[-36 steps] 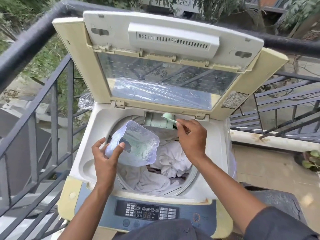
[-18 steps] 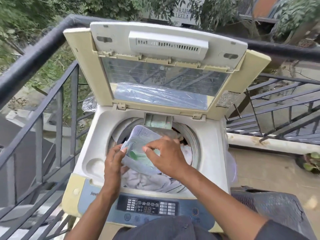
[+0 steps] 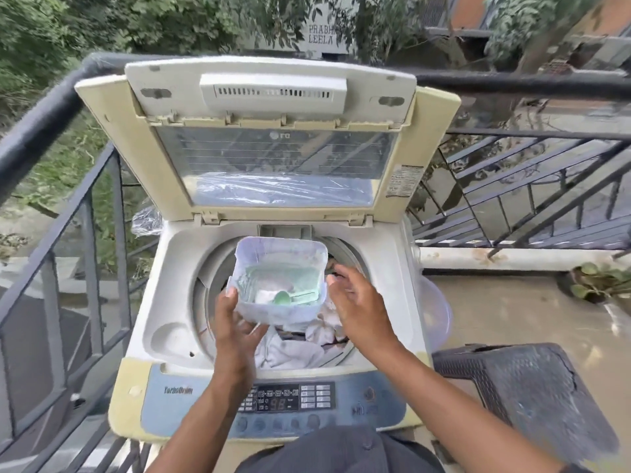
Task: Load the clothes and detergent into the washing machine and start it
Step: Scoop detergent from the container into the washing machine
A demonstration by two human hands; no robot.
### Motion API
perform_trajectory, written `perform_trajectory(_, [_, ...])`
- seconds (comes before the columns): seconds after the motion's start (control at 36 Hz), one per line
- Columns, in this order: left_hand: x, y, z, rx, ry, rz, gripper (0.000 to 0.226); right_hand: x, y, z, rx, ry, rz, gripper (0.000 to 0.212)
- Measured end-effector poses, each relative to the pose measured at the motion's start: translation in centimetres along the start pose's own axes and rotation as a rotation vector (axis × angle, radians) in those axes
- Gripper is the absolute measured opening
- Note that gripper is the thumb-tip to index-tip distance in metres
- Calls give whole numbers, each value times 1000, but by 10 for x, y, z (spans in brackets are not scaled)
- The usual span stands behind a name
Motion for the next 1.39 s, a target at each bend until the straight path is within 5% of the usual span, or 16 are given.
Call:
perform_trajectory(0.08, [24,2,-4,2,29,14,71,-10,-7,-2,29,-61,66,42])
perform_trajectory(0.31, [98,7,-17,95,210,223,21,-86,-19,-9,21,-283,244,33])
perform_trajectory(0.56, [199,15,-48,349,563,536,33,-191,-45,-28,62,-593,261,36])
perform_trajectory(0.78, [289,64,-85,282,786,557,42,-278,-105,-39,142,-789,227,43])
perform_trajectory(0.97, [362,123,-122,263,962,654,57,-337,-174,-50,228,-867,213,24])
perform_trajectory(1.17, [420,212,-163,104,1227,863,79,-380,-267,-56,437,-856,241,59])
perform_trajectory(1.39, [466,326,-200,-93,1415,1109,79,-414,-381,-55,616,-816,352,69])
Point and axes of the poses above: each hand's wrist, its own z-axis towards the middle knuckle, its own x-axis out of the palm, y = z × x, the point moved 6 cm from there along z, towards the middle knuckle, and after that the axes turned 11 degrees about x, right-handed, at the moved point
